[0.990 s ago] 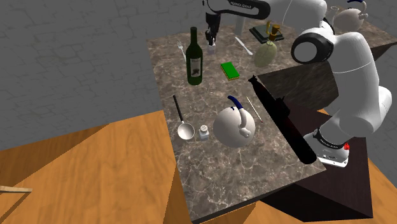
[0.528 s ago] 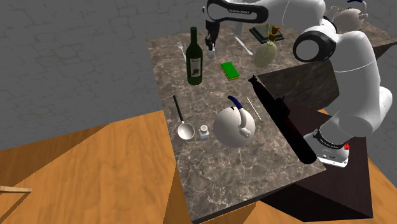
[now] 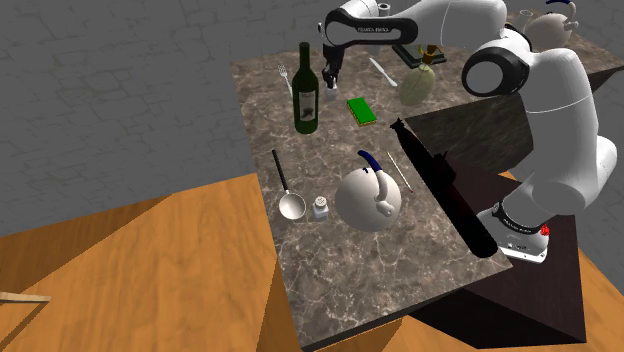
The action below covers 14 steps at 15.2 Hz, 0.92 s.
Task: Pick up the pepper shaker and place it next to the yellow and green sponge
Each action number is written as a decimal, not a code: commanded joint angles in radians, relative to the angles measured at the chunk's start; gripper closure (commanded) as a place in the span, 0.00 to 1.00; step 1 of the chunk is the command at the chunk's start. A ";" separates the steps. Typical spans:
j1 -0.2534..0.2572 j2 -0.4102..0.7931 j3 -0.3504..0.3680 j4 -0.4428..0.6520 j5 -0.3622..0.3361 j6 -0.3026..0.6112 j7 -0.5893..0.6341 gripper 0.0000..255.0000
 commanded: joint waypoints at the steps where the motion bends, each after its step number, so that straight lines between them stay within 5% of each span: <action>1: -0.001 -0.001 0.000 -0.006 0.000 0.006 0.000 1.00; 7: -0.001 -0.001 0.000 -0.006 0.000 0.006 0.000 1.00; 8: -0.001 -0.001 0.000 -0.006 0.000 0.006 0.000 0.00; 14: 0.002 -0.001 0.000 0.027 0.001 -0.027 -0.002 0.00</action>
